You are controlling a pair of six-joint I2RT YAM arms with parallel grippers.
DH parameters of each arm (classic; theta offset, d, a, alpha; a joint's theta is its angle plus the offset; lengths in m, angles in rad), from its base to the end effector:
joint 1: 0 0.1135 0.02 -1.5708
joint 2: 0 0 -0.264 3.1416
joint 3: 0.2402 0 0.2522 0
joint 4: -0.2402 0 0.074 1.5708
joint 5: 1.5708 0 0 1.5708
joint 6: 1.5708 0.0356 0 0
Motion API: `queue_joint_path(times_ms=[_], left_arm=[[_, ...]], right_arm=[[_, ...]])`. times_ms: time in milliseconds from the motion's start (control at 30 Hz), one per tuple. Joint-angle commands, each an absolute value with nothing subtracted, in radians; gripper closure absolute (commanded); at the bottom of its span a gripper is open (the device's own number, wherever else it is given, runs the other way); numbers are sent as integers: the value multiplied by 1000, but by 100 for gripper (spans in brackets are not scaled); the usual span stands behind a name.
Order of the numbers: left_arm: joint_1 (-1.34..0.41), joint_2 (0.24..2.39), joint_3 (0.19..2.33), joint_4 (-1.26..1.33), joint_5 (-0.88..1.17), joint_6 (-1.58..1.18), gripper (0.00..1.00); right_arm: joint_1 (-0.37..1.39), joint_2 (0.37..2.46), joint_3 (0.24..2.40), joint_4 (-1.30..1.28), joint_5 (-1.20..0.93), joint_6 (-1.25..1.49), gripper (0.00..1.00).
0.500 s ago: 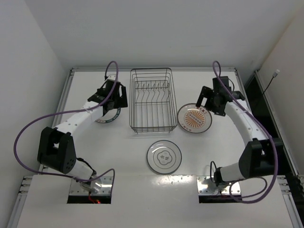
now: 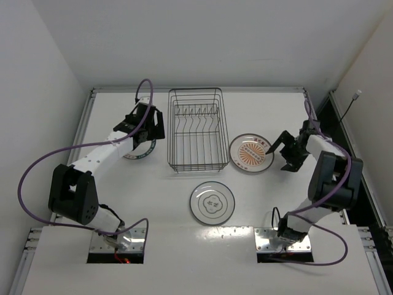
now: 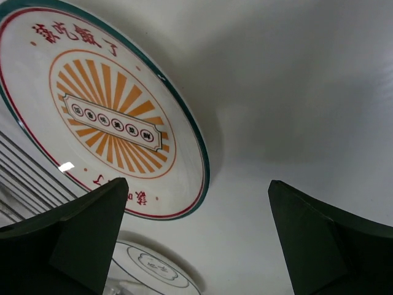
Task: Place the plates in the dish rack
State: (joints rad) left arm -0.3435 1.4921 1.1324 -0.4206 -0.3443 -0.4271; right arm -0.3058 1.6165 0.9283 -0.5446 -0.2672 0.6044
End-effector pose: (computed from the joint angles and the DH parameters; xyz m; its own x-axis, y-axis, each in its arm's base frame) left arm 0.3111 -0.0985 0.2710 -0.6406 -0.1850 -0.7452 -0.1914 0.9784 -0.0783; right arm 0.2844 -0.0799 0.1658 -0.6227 0.7714 -0.1313 0.6815 0.6171 0.3934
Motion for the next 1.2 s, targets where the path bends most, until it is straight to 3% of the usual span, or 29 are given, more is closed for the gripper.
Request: queue_joint_path(times_ms=[0,67,267,367,400,500,633,800,933,1033,1167], left_arm=[[-350,1465,1170,-417,-359,-433,18],[-350,1465,1170,-417,-359,-433,18],[-350,1465,1180,-417,-359,-433,18],[-350,1465,1180,-417,-359,-433,18],[-350,1465,1180,-417,-359,-433,18],[-350,1474,1180,-426,-359,-433,18],[-350,1474,1180,-426,-368,-433,18],[-350,1474,1180,-426,-377,-433,18],[-350,1474,1180,-445,-420,-442,18],[-350,1464,1189,-469,-521,-479,18],[-350,1424,1180,-494,-658,-538,0]], right_arm=[[-311,1695,927,-456,-386,598,5],[-311,1775,936,-430,-439,598,13],[-307,1829,956,-419,-419,598,21],[-307,1838,965,-419,-419,598,80],[-307,1851,965,-439,-419,598,91],[-307,1862,979,-449,-428,578,100],[-307,1823,945,-416,-459,578,100],[-276,1512,995,-449,-335,603,100],[-174,1327,1193,-549,-111,615,100],[-109,1313,1337,-601,-9,606,100],[39,1406,1475,-653,125,583,100]])
